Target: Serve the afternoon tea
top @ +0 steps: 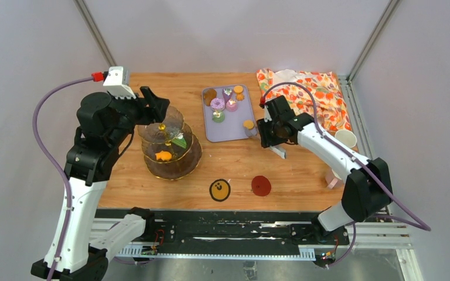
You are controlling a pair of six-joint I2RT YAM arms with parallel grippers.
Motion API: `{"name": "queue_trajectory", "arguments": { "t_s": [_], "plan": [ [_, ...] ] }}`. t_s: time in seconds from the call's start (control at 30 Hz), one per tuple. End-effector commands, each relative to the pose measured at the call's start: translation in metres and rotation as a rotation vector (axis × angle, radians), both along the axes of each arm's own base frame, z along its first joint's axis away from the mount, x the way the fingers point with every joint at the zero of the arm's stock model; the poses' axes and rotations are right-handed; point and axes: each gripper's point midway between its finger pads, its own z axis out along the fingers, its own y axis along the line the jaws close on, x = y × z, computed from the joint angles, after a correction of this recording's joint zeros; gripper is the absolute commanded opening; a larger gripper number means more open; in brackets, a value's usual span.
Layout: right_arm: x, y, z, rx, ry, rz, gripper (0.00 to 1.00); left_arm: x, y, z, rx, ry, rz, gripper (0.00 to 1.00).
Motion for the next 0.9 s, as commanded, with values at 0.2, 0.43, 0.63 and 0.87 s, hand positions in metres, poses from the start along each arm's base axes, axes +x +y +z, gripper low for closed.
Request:
{"name": "queue_trajectory", "arguments": {
  "t_s": [0.2, 0.43, 0.63, 0.87],
  "plan": [
    [0.027, 0.016, 0.011, 0.068, -0.044, -0.047, 0.45, -0.002, 0.000, 0.013, -0.003, -0.044, -0.001, 0.74],
    [0.033, 0.013, 0.006, 0.056, -0.042, -0.111, 0.46, 0.000, 0.001, 0.009, 0.004, -0.038, 0.003, 0.74],
    [0.041, 0.016, -0.006, 0.052, -0.039, -0.163, 0.47, 0.000, 0.003, 0.009, 0.009, -0.040, 0.011, 0.74],
    [0.052, 0.029, -0.011, 0.031, -0.062, -0.139, 0.47, 0.000, 0.005, 0.008, 0.019, -0.038, 0.020, 0.74]
  ]
}}
